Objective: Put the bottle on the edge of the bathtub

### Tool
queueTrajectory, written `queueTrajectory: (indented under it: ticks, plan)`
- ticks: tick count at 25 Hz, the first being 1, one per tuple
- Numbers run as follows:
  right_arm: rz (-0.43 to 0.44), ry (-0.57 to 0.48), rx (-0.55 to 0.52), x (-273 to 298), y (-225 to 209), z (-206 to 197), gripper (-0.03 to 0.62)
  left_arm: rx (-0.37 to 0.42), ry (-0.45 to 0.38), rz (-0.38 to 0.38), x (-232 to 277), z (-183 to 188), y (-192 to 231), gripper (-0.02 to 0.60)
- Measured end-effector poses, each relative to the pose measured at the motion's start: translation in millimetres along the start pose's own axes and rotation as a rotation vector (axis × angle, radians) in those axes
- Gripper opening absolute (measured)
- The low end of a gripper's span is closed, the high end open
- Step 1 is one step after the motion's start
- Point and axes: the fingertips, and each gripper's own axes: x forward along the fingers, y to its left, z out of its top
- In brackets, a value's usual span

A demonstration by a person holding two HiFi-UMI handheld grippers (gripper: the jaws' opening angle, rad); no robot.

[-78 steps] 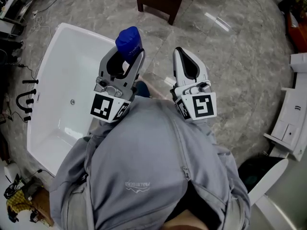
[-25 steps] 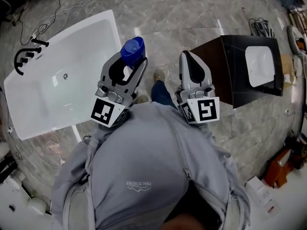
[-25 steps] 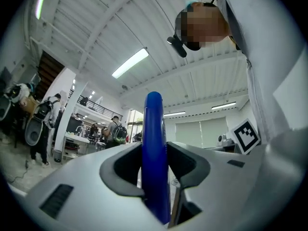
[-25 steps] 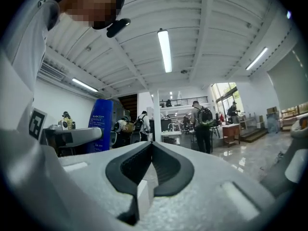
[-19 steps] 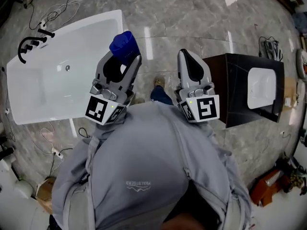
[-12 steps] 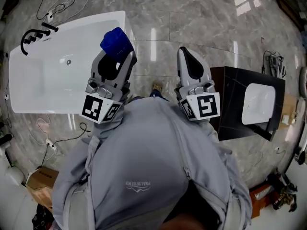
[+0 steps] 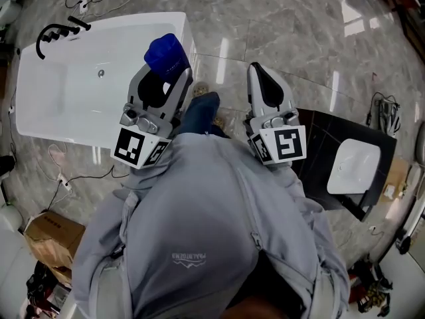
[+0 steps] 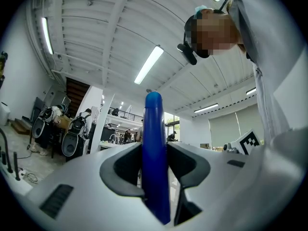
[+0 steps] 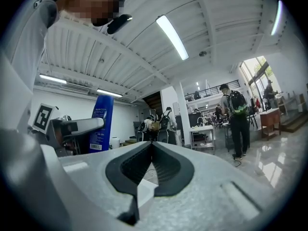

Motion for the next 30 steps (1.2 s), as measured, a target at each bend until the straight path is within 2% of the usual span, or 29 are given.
queueTrajectory:
  ticks: [4,9,20,26,30]
  plan:
    - [0.029,-0.002,0.002,26,-4,-2,0.003,-0.003,0.001,0.02,10,-5,21,0.153]
    - [0.123,-0.035,-0.08,71,2,4,0.003,0.018,-0.016,-0.022,38,-7,49,0.153]
    - [0.164,-0.012,-0.09,218,-22,13,0.003,-0.012,-0.009,-0.06,113,-15,160,0.153]
    - [0.174,0.031,-0.103,275,-23,4,0.003,-0.024,-0.016,-0.053,134,-17,218,0.153]
    - [0.223,0.077,-0.097,298,-24,-9,0.003,-0.02,-0.012,-0.002,142,-24,245,0.153]
